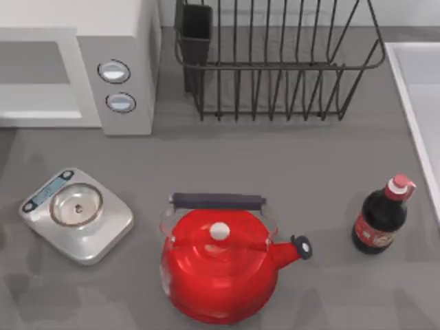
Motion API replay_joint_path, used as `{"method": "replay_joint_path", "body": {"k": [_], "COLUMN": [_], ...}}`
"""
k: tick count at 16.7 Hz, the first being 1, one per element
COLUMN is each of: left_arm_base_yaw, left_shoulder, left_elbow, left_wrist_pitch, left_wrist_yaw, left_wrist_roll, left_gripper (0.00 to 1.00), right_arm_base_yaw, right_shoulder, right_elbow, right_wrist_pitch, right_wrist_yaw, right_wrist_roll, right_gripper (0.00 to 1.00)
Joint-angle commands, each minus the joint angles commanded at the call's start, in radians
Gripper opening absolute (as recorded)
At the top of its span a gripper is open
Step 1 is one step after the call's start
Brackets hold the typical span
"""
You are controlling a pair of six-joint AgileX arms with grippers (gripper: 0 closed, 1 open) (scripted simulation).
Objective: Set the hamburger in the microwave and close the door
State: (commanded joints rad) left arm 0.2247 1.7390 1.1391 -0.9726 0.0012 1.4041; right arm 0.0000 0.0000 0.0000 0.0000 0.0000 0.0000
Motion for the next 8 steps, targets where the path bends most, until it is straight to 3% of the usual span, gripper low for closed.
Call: {"method": "replay_joint_path", "body": {"k": [8], "left_arm_base_yaw": [-0.002], "left_shoulder": [0.031], "left_elbow": [-0.028], "left_wrist_pitch": [0.037], "left_wrist_yaw": [0.000], "left_wrist_roll": [0.003], "left_gripper": [1.00], "right_arm_base_yaw": [0.000], "right_shoulder": [0.000], "right_elbow": [0.000], "right_wrist_pitch": [0.000], "right_wrist_yaw": [0.000], "right_wrist_roll": [0.000], "right_gripper": [1.00]}}
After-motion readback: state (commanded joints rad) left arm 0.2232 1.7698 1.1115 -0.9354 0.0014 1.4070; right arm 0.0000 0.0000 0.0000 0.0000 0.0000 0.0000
